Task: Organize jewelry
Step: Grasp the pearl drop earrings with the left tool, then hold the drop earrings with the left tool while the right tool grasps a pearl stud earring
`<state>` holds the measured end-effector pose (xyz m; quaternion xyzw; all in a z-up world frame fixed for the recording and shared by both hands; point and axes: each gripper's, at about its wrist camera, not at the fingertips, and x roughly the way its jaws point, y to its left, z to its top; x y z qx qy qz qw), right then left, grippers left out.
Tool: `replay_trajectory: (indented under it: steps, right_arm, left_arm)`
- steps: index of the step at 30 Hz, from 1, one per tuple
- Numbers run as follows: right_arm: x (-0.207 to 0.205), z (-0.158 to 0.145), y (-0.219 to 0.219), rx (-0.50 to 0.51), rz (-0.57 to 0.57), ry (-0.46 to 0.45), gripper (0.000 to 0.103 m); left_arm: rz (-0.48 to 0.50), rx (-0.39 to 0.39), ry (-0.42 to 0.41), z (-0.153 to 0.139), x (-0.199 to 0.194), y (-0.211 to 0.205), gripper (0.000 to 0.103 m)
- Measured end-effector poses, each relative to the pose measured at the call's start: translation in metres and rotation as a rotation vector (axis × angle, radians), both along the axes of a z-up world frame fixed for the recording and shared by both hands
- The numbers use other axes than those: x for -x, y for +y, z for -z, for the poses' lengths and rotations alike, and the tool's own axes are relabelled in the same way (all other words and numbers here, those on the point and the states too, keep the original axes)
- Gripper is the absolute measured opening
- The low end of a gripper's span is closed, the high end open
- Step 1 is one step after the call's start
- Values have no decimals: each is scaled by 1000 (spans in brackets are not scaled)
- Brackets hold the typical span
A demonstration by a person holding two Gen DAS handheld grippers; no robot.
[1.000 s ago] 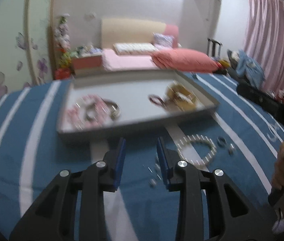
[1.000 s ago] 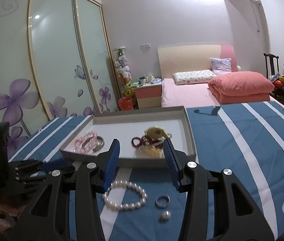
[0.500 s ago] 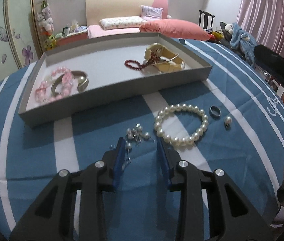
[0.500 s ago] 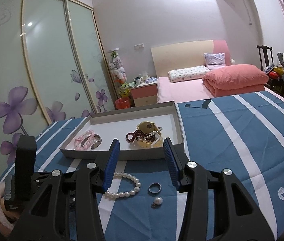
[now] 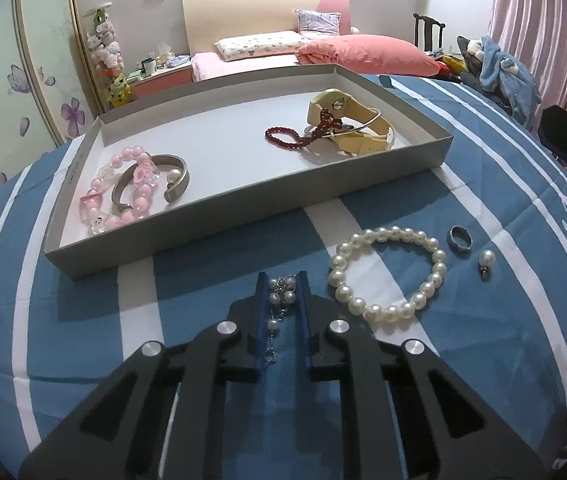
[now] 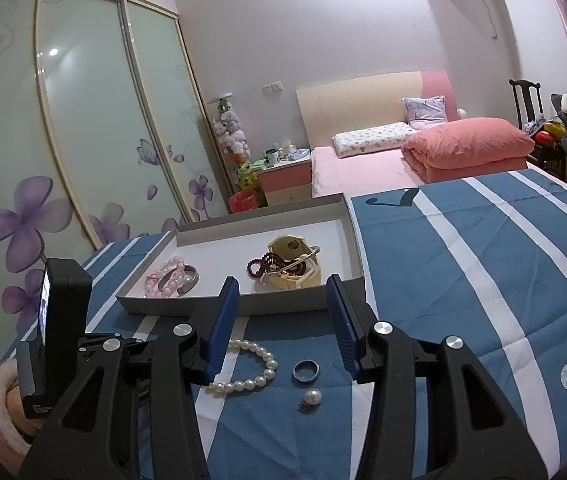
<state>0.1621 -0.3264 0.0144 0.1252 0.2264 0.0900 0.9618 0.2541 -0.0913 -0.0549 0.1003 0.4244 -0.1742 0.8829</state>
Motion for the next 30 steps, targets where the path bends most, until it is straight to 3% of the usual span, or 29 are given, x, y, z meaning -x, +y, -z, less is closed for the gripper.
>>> replay_trajectory:
  steps: [9,17,21,30]
  right_arm:
    - [3,4,-3,2,0,40,47]
    - [0,28,7,77,-28,199,47]
    - [-4,42,16,133,-40,281,46]
    - [-16,55,24,175,-31,387,32]
  left_arm:
    - [-125,3,-8,-3,-3,47,13]
    - [-242,23,-7,-6,0,103,11]
    - [-244,27,-10,-7,4,110,11]
    - [-236,38,-21,-9,7,107,11]
